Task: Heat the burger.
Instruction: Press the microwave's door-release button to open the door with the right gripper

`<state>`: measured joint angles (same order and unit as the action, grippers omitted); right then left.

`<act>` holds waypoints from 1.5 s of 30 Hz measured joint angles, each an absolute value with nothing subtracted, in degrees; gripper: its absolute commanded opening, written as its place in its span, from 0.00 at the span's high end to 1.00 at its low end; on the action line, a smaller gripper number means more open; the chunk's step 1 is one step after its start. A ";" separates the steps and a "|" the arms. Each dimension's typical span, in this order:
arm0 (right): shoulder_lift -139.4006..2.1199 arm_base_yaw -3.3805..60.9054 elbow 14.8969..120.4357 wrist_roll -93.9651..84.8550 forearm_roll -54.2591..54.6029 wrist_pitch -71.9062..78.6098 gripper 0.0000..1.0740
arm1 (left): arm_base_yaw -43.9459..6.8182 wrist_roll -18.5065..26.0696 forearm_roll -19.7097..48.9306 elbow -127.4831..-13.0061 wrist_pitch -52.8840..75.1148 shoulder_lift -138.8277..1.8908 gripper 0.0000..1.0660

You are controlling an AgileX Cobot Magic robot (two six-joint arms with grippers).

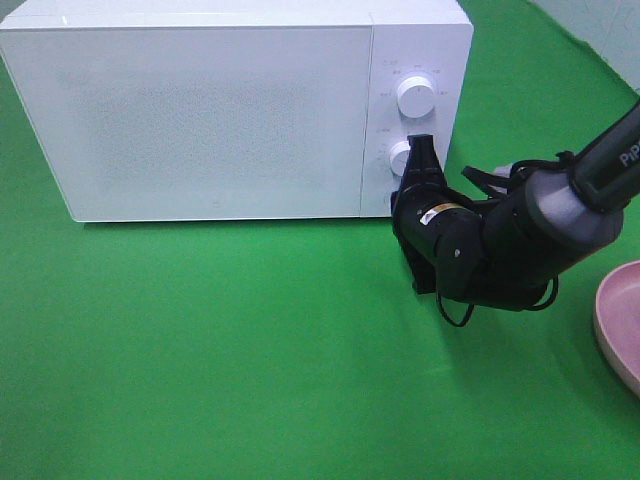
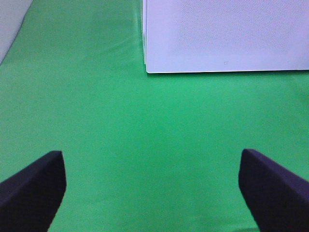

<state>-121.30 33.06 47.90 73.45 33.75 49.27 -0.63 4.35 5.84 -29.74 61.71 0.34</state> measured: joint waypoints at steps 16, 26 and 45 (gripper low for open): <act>-123.76 32.37 50.76 74.60 34.43 49.85 1.00 | -0.63 4.35 5.84 -29.74 61.71 0.34 0.16; -124.33 32.66 50.53 74.60 35.29 53.74 1.00 | -0.63 4.35 5.84 -29.74 61.71 0.34 0.16; -126.80 33.35 54.77 72.82 39.65 53.34 1.00 | -0.63 4.35 5.84 -29.74 61.71 0.34 0.16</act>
